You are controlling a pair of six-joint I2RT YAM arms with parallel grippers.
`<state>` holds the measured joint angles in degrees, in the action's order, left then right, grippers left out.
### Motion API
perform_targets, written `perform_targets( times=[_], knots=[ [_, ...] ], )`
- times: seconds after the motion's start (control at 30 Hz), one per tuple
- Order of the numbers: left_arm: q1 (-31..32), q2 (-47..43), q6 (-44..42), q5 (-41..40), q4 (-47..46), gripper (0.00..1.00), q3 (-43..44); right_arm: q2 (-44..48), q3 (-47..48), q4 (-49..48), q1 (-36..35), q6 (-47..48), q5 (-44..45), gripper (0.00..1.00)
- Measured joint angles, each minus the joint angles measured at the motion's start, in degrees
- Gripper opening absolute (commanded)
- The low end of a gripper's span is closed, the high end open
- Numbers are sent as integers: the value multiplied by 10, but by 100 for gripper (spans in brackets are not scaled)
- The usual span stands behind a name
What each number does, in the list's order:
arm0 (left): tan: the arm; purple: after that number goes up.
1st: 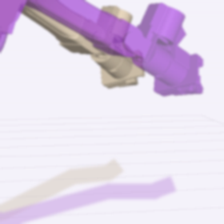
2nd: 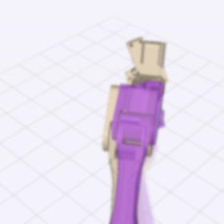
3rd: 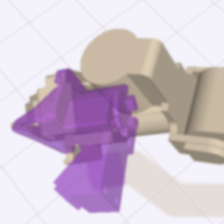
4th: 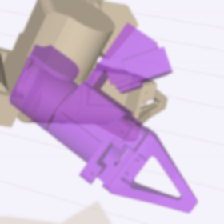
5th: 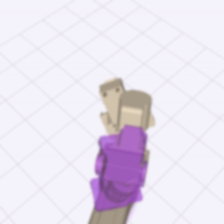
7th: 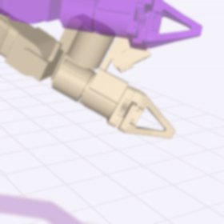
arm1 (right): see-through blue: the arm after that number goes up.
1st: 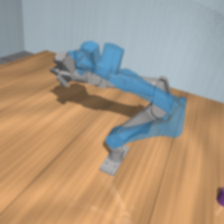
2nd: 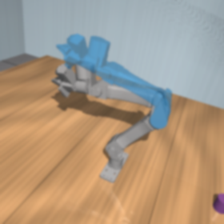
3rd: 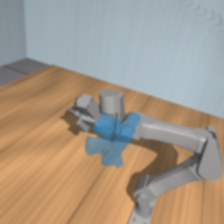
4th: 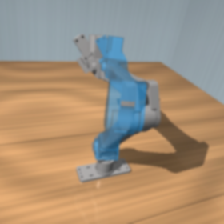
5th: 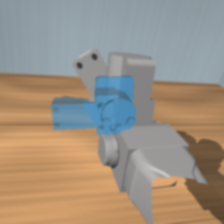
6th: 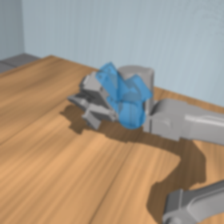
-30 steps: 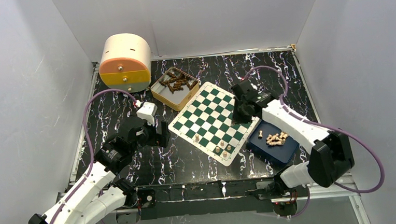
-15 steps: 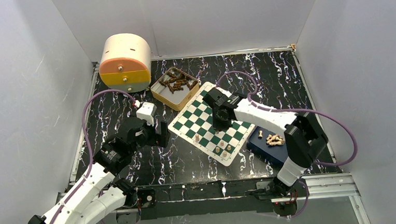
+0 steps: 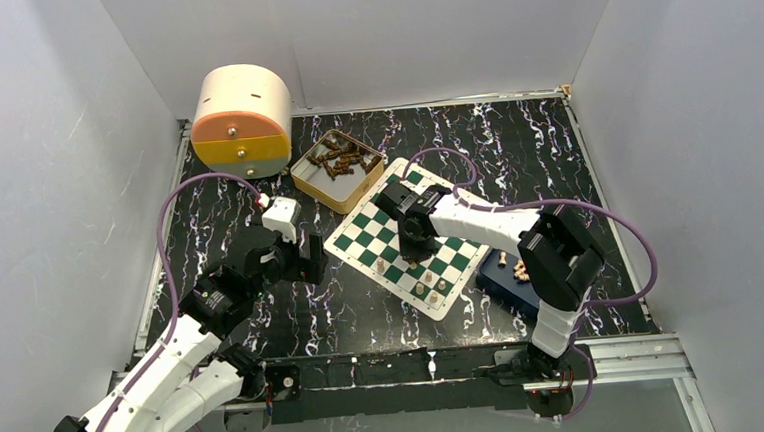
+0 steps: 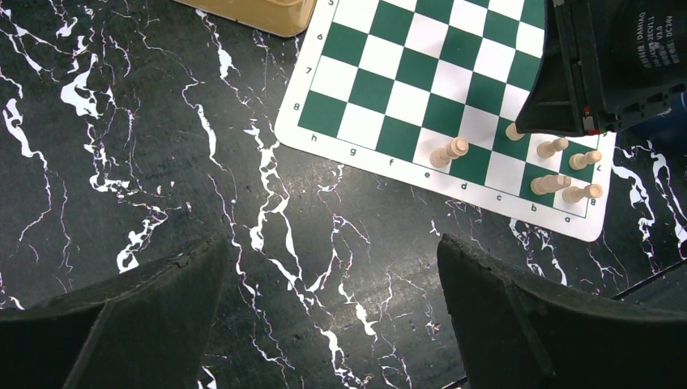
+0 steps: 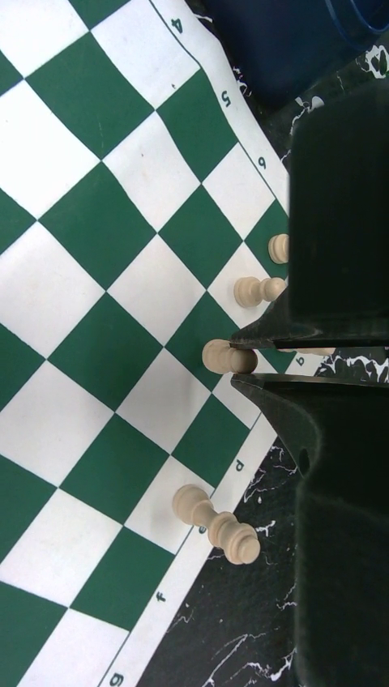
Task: Set up the chess pieces on the board
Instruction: Place the chess piece on the chessboard.
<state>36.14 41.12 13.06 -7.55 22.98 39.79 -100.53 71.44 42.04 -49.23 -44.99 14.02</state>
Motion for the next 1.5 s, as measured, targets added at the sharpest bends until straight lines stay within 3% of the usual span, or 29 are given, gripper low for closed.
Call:
perform_targets(
  times=[1.2, 1.5],
  knots=[
    [0, -1, 0, -2, 0, 98, 0, -16, -15, -5, 0, -12, -3, 24],
    [0, -1, 0, -2, 0, 98, 0, -17, -20, -12, 0, -13, -3, 36]
  ],
)
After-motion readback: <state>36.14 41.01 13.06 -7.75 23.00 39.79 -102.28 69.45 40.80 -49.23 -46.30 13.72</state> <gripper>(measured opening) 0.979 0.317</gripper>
